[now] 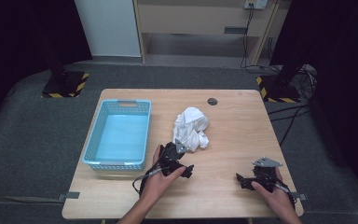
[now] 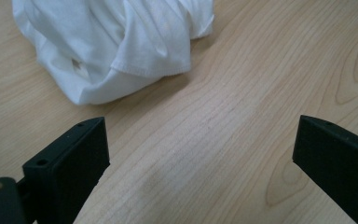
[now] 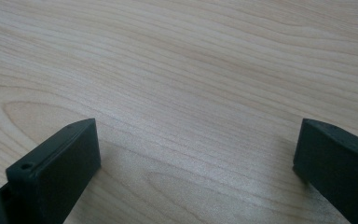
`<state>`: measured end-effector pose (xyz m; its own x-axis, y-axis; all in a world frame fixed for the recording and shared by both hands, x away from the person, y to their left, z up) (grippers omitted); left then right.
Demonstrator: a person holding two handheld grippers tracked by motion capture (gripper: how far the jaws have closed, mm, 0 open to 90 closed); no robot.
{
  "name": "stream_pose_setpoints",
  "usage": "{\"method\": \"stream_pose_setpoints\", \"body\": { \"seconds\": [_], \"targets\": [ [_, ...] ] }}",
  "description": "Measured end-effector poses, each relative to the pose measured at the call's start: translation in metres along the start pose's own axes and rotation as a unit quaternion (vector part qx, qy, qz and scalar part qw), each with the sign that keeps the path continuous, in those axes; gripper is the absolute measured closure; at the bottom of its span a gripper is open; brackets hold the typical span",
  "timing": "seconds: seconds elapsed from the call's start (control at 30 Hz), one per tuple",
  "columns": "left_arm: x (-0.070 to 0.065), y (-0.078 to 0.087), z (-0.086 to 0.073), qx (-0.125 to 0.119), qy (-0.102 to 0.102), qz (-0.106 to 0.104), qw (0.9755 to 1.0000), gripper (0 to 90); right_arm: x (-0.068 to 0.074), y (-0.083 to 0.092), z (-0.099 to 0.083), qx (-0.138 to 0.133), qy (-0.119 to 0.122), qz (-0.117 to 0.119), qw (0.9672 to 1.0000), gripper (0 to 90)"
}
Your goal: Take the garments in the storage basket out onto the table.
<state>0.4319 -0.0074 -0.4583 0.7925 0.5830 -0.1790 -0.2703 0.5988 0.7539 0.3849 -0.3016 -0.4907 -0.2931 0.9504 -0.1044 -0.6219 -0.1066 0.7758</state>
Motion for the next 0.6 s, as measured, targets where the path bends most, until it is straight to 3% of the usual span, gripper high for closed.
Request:
{"method": "stream_pose_setpoints", "body": {
  "seconds": [0.23, 0.6],
  "targets": [
    [0.002, -0.003, -0.010, 0.009, 0.006, -0.001, 0.9999, 2.8, 0.000, 0.000, 0.000, 0.000, 0.000, 0.000, 1.0000, 0.3],
    [0.017, -0.014, -0.022, 0.009, 0.030, 0.005, 0.9995, 2.8, 0.000, 0.000, 0.000, 0.000, 0.000, 0.000, 1.0000, 0.3]
  ]
}}
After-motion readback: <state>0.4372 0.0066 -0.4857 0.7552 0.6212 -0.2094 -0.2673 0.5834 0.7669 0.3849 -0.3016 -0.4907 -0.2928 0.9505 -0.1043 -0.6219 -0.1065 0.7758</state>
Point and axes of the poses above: each handheld gripper's, and its own axes: y roughly backward along the jaws, z roughly out of its top, x roughly to its left, the point moved 6 cm from there along -y, roughly forward along the jaws, and after that the axes turned 8 degrees about -z, right-handed, at the moved point
